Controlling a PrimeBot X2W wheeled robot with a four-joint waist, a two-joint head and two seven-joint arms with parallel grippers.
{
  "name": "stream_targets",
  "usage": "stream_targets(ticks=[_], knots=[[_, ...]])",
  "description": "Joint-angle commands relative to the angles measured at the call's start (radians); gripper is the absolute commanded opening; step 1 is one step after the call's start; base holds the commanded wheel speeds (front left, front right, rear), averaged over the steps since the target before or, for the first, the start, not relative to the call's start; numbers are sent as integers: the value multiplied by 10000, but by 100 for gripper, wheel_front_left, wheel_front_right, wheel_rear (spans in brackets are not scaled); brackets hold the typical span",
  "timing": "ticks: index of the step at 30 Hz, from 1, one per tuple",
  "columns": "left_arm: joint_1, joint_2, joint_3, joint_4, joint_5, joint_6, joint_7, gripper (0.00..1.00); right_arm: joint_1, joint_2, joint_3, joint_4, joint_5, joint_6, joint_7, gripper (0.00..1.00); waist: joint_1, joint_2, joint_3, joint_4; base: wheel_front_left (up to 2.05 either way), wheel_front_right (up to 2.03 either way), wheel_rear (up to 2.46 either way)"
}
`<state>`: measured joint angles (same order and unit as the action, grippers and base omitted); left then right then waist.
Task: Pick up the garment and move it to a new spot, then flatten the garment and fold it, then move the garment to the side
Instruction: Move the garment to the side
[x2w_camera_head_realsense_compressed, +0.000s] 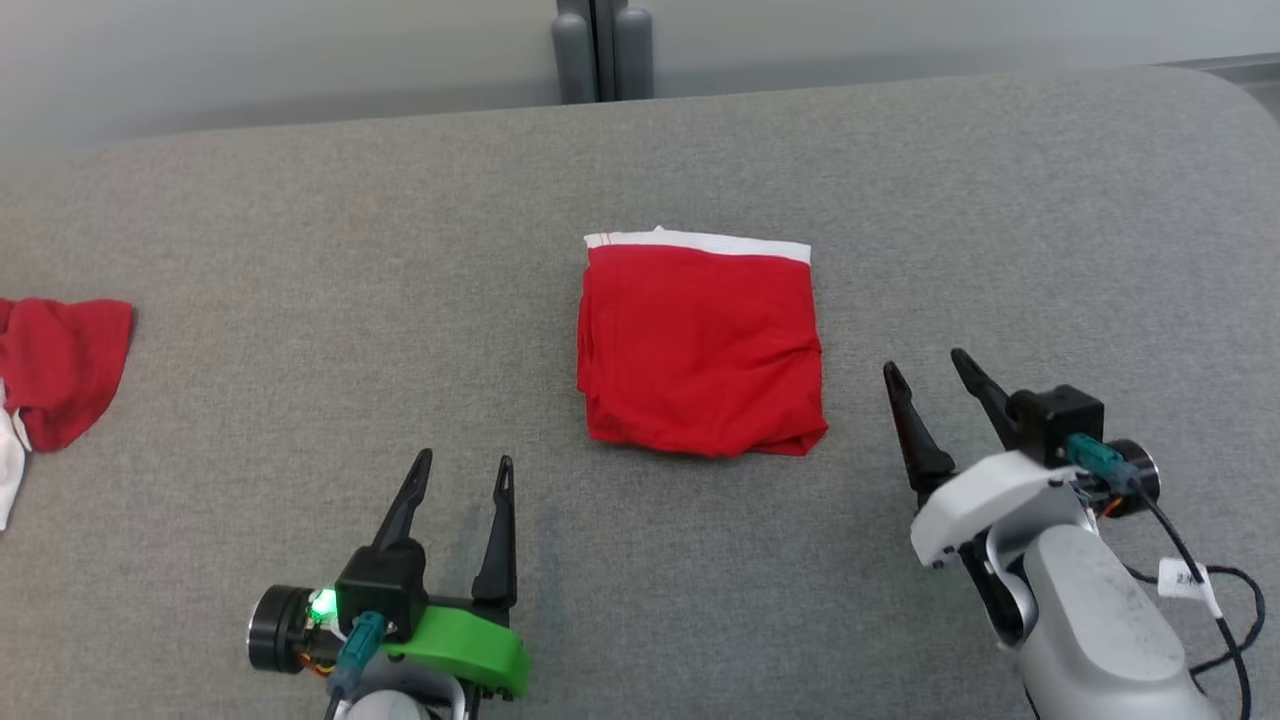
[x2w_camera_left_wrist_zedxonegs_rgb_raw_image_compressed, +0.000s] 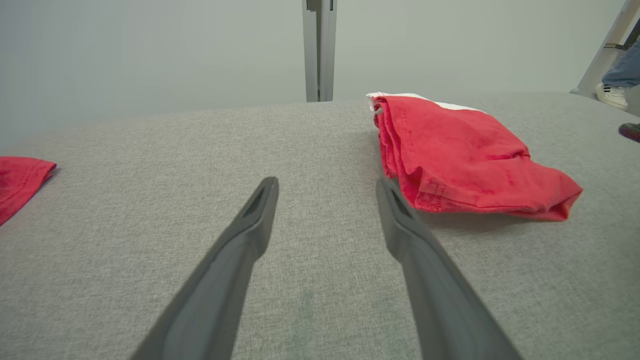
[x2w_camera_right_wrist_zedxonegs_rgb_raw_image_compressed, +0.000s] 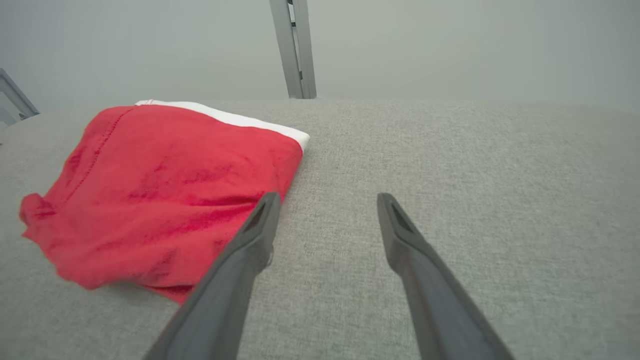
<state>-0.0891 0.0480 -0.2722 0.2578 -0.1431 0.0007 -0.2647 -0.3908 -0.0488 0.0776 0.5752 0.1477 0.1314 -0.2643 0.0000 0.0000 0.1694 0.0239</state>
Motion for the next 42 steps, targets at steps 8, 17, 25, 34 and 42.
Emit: stream_targets(ticks=[8, 17, 25, 34, 42], knots=[[-815, 53, -652, -114, -350, 102, 8, 100, -1710, -44, 262, 1856, 564, -15, 2, 100, 0, 0, 1292, 1441, 0, 0, 0], [-965, 48, -579, -202, -244, 167, 8, 100, -2306, -25, 406, 3229, 1273, -15, 42, 0, 0, 0, 1543, 1405, 0, 0, 0], [-966, 50, -478, -232, -1, -73, 8, 100, -1755, -71, -82, 2572, 1211, -28, 27, 0, 0, 0, 1203, -7, 0, 0, 0], [-1164, 56, -694, -124, 330, -523, 8, 100, -1130, -62, 255, 2270, 1555, -26, 27, 0, 0, 0, 974, -2642, 0, 0, 0], [-1189, 59, -894, 37, 447, -722, 8, 100, -897, -31, 471, 2043, 1663, -17, 2, 0, 0, 0, 969, -4381, 0, 0, 0]])
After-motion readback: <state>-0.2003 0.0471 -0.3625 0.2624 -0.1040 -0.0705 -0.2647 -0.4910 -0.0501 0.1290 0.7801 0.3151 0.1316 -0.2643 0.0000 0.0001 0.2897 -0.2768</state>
